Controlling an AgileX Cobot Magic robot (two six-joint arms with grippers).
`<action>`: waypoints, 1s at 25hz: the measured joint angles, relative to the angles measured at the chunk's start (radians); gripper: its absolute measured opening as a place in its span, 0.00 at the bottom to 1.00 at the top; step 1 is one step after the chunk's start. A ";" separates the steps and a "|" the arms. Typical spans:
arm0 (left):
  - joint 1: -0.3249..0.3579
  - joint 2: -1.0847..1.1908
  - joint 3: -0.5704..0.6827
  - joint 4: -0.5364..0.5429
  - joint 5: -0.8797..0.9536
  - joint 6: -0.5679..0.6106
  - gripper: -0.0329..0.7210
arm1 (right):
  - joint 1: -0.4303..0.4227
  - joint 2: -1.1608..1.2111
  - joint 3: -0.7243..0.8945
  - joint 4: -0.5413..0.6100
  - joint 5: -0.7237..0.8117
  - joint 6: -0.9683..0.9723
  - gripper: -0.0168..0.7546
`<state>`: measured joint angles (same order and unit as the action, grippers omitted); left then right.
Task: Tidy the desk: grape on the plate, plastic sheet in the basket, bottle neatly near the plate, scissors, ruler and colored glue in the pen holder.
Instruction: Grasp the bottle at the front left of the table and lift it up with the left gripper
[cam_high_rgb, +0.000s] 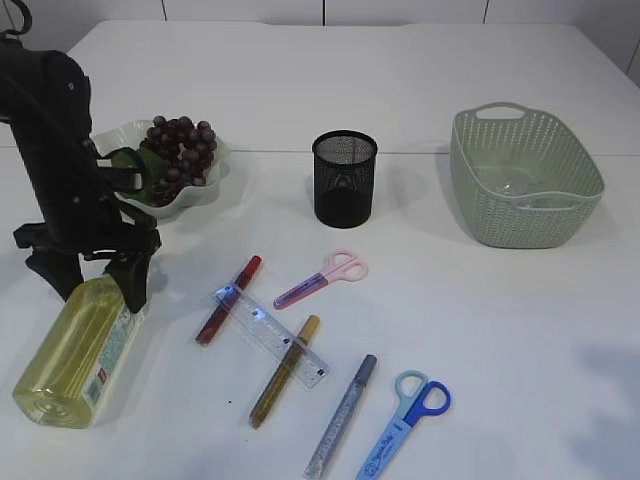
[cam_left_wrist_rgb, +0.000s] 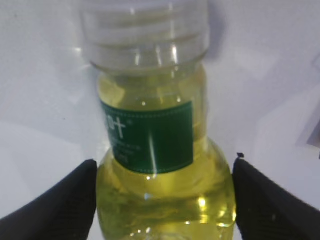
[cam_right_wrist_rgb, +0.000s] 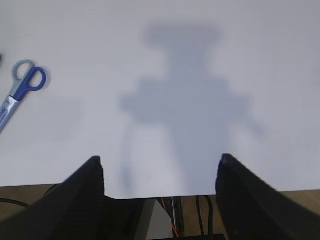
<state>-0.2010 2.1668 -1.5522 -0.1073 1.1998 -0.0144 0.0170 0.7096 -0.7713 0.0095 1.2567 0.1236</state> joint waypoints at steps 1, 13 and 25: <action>0.000 0.002 0.000 0.000 0.000 0.000 0.83 | 0.000 0.000 0.000 0.000 0.000 0.000 0.73; 0.000 0.027 -0.002 -0.009 -0.007 0.000 0.83 | 0.000 0.000 0.000 -0.001 0.000 0.002 0.73; 0.000 0.044 -0.004 -0.014 -0.009 -0.001 0.68 | 0.000 0.000 0.000 -0.001 0.000 0.002 0.73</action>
<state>-0.2010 2.2113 -1.5566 -0.1209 1.1908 -0.0151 0.0170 0.7096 -0.7713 0.0083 1.2567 0.1252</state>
